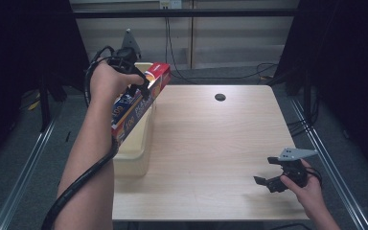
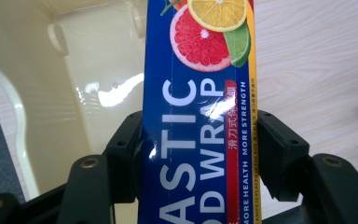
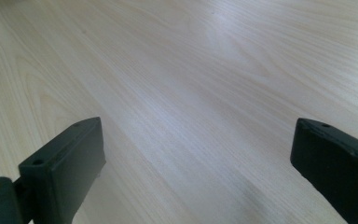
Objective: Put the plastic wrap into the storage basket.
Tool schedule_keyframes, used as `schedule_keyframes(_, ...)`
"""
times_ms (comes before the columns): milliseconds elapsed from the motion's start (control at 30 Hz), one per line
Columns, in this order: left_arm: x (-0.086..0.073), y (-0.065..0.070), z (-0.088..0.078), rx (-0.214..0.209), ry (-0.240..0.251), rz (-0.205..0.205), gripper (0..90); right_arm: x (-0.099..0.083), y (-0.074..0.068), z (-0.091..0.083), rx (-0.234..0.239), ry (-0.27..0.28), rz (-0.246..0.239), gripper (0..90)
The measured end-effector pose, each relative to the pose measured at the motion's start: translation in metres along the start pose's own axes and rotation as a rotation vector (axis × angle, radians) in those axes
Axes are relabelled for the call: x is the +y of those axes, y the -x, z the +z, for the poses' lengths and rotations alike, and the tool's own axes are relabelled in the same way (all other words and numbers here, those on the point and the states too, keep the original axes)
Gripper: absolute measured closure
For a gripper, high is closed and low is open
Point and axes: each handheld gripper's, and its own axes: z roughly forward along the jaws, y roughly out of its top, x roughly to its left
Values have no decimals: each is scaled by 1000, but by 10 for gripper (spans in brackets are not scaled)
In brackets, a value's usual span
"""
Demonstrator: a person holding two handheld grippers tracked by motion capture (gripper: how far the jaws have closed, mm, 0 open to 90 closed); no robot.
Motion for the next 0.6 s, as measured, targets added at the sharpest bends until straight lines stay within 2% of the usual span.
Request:
schedule_keyframes(33,0,-2,-1,14,4,-1,412,0,0,0,-1,1,0,28)
schedule_keyframes(200,-5,-10,-3,24,12,-47,412,0,0,1,-4,-1,-6,28)
schedule_keyframes(333,-8,-16,-4,46,3,-63,412,0,0,2,-4,-6,-3,28)
schedule_keyframes(367,-9,-17,-3,44,9,-77,412,0,0,2,-3,-6,-5,28)
schedule_keyframes(600,-13,-23,-6,60,17,-107,412,1,0,2,-4,-2,-3,28)
